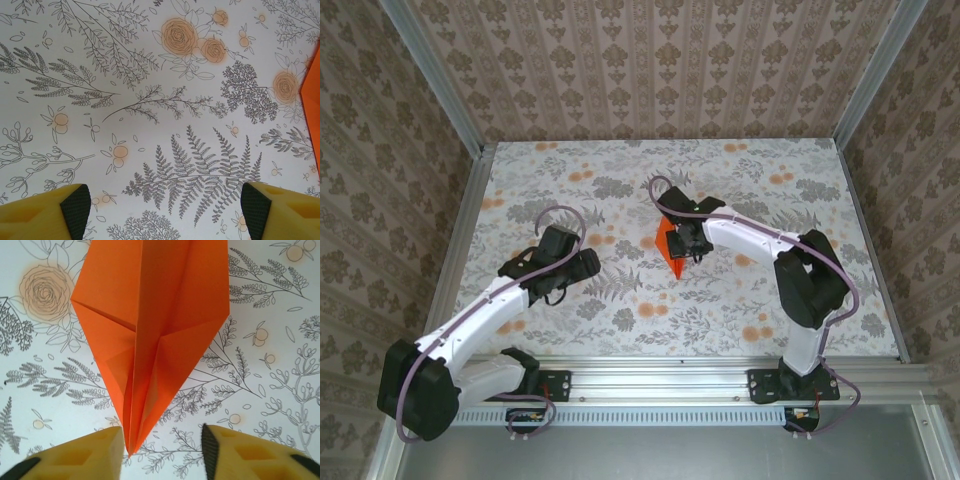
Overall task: Fold a paper plane with a square sheet of paper (pick it up from the middle)
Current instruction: Move a paper plane to the center of the table, then reset both arms
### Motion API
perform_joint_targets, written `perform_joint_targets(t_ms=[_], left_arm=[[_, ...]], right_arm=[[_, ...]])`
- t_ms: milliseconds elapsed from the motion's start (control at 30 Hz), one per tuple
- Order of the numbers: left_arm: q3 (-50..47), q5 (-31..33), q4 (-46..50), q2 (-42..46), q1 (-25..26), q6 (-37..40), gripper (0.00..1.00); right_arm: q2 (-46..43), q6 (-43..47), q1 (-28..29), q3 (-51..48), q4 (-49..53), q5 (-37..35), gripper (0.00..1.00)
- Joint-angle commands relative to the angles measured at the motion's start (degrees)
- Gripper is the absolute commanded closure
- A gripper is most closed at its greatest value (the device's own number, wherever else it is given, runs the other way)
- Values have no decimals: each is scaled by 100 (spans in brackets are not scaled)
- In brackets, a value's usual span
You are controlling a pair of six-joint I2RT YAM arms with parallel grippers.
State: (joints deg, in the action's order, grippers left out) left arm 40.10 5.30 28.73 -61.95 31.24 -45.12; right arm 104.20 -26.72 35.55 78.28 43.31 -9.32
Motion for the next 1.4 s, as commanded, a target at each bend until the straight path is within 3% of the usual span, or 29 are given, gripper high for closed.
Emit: perform_joint_targets(t_ms=[0, 167, 267, 300, 467, 533, 600, 667, 767, 800, 900, 1000, 1100, 1133, 1267, 1367], left_arm=[[-46, -17, 62, 130, -74, 221, 18], [-40, 656, 121, 180, -157, 700, 17], [-100, 1563, -24, 290, -275, 1304, 17], [-162, 1884, -197, 324, -386, 1585, 16], [-496, 2344, -1324, 459, -1235, 2844, 14], [-737, 2045, -1841, 364, -1771, 3049, 13], [-714, 1561, -1948, 248, -2240, 3232, 12], [-824, 1625, -2406, 127, -2365, 3589, 12], [-1171, 1598, -3345, -102, -2469, 3861, 11], [-1289, 1597, -3711, -263, -2495, 3960, 11], [-1375, 1509, -4383, -786, -2535, 4248, 11], [-1535, 1060, -5475, -1157, -2664, 4355, 9], [-1419, 867, -6053, -1577, -2733, 4536, 9], [-1338, 679, -6137, -1713, -2777, 4564, 9], [-1573, -23, -7345, -2457, -2887, 4758, 8], [-1623, -24, -7388, -2494, -2966, 4660, 4]], right_arm=[[-631, 126, -85, 101, 277, -162, 49], [-1980, 374, -543, -754, -330, -719, 36], [-2961, 588, -1086, -1732, -1168, -1344, 15], [-3334, 722, -1323, -2178, -1612, -1575, 1], [-4365, 1620, -2244, -4246, -3904, -2408, 0], [-4336, 2048, -2491, -4733, -4621, -2381, 0], [-4037, 1848, -2791, -4890, -4967, -2075, 0], [-3611, 1960, -2891, -4906, -5384, -1645, 0], [-2765, 2277, -2912, -5133, -7027, -1561, 0], [-2619, 2292, -2918, -4998, -7043, -1509, 0], [-2018, 2530, -2987, -5166, -8559, -1020, 0], [-1849, 2474, -3119, -5143, -8514, -571, 0], [-1366, 2634, -3210, -6051, -10751, -11, 0], [-1468, 2624, -3212, -6126, -10848, -7, 0], [-1552, 2375, -3336, -5646, -9705, -110, 0], [-1547, 2382, -3344, -5691, -9827, -144, 0]])
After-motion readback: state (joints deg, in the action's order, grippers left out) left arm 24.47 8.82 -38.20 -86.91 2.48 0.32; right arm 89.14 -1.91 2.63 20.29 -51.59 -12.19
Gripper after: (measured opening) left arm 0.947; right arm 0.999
